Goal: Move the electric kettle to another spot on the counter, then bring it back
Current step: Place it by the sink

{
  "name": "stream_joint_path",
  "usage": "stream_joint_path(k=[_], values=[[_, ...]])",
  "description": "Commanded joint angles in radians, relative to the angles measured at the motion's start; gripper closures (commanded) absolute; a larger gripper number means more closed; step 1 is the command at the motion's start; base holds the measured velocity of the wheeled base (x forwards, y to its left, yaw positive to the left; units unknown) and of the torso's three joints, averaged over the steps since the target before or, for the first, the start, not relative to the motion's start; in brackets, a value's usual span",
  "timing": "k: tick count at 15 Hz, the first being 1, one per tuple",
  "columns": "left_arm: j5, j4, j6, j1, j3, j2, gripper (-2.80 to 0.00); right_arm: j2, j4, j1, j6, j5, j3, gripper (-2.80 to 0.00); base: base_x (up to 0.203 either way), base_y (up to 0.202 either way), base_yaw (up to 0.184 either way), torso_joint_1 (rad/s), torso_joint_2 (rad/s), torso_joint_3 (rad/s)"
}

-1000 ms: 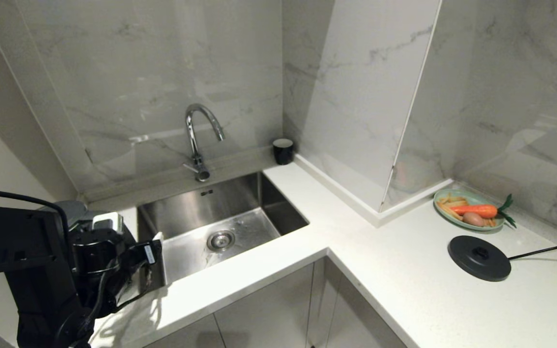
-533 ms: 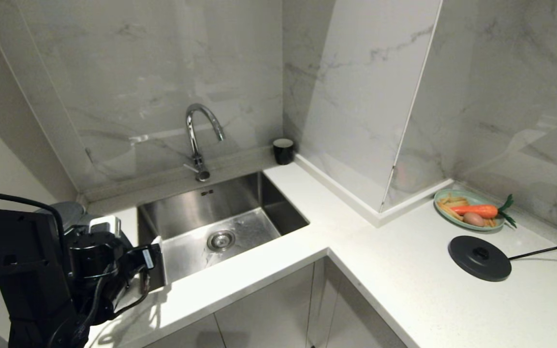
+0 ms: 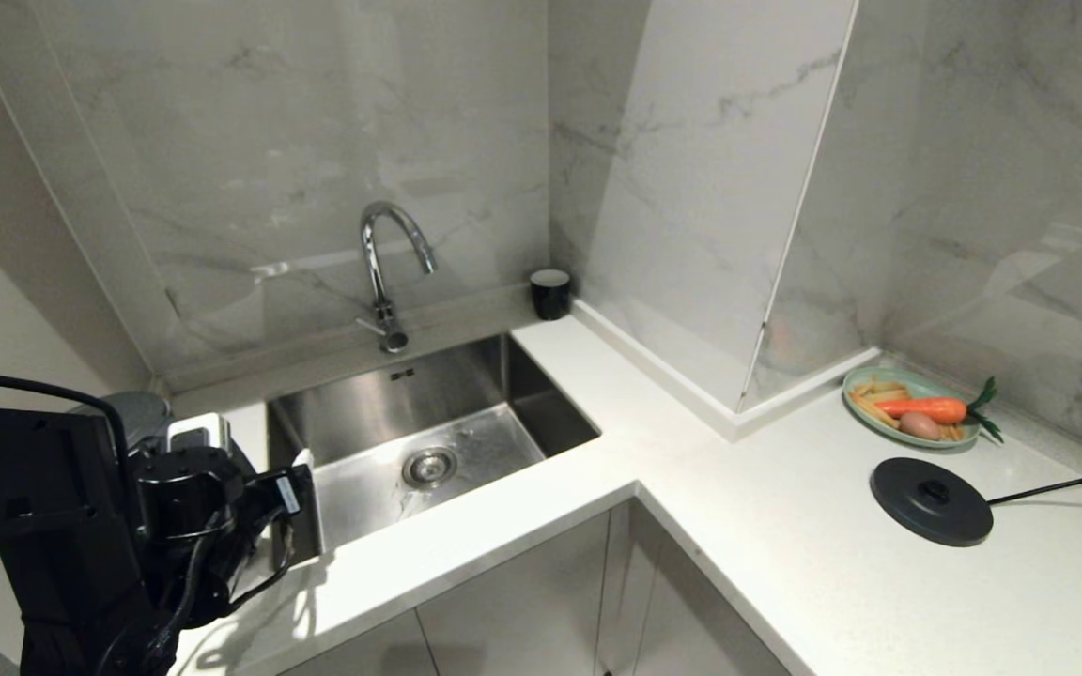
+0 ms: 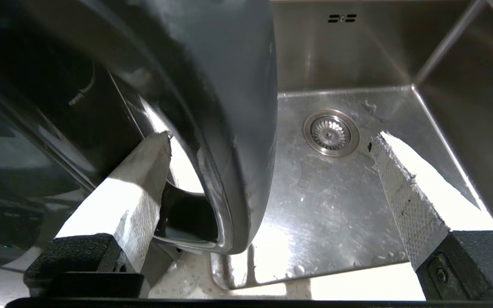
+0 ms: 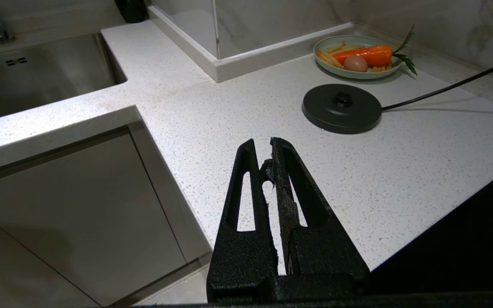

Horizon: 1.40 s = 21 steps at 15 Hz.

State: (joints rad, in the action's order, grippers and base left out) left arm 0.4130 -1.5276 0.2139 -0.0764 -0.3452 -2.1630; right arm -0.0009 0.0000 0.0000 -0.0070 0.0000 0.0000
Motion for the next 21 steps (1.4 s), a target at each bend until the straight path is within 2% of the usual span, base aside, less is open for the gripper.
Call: stream_joint_path(k=[1,5,8,11,14,17,21], values=[[0.003,-0.002,0.011,0.034,0.003,-0.029,-2.8,0.001,0.0,0.0,-0.001,0.0,0.0,0.0,0.0,0.0,0.0,0.0,0.0,0.0],[-0.029,-0.002,0.014,0.072,-0.014,-0.011,-2.8,0.001,0.0,0.0,-0.001,0.0,0.0,0.0,0.0,0.0,0.0,0.0,0.0,0.0],[-0.024,-0.002,0.005,0.042,0.047,0.016,-2.8,0.001,0.0,0.0,-0.001,0.0,0.0,0.0,0.0,0.0,0.0,0.0,0.0,0.0],[-0.024,-0.002,-0.011,0.072,0.014,-0.063,-2.8,0.001,0.0,0.0,-0.001,0.0,0.0,0.0,0.0,0.0,0.0,0.0,0.0,0.0],[-0.021,-0.002,-0.025,0.054,0.033,0.006,-2.8,0.001,0.0,0.0,-0.001,0.0,0.0,0.0,0.0,0.0,0.0,0.0,0.0,0.0],[-0.005,-0.002,-0.024,0.07,0.006,-0.072,-2.8,0.001,0.0,0.0,0.001,0.0,0.0,0.0,0.0,0.0,0.0,0.0,0.0,0.0],[0.025,-0.002,-0.032,0.068,0.022,0.057,-2.8,0.001,0.0,0.0,0.0,0.0,0.0,0.0,0.0,0.0,0.0,0.0,0.0,0.0]])
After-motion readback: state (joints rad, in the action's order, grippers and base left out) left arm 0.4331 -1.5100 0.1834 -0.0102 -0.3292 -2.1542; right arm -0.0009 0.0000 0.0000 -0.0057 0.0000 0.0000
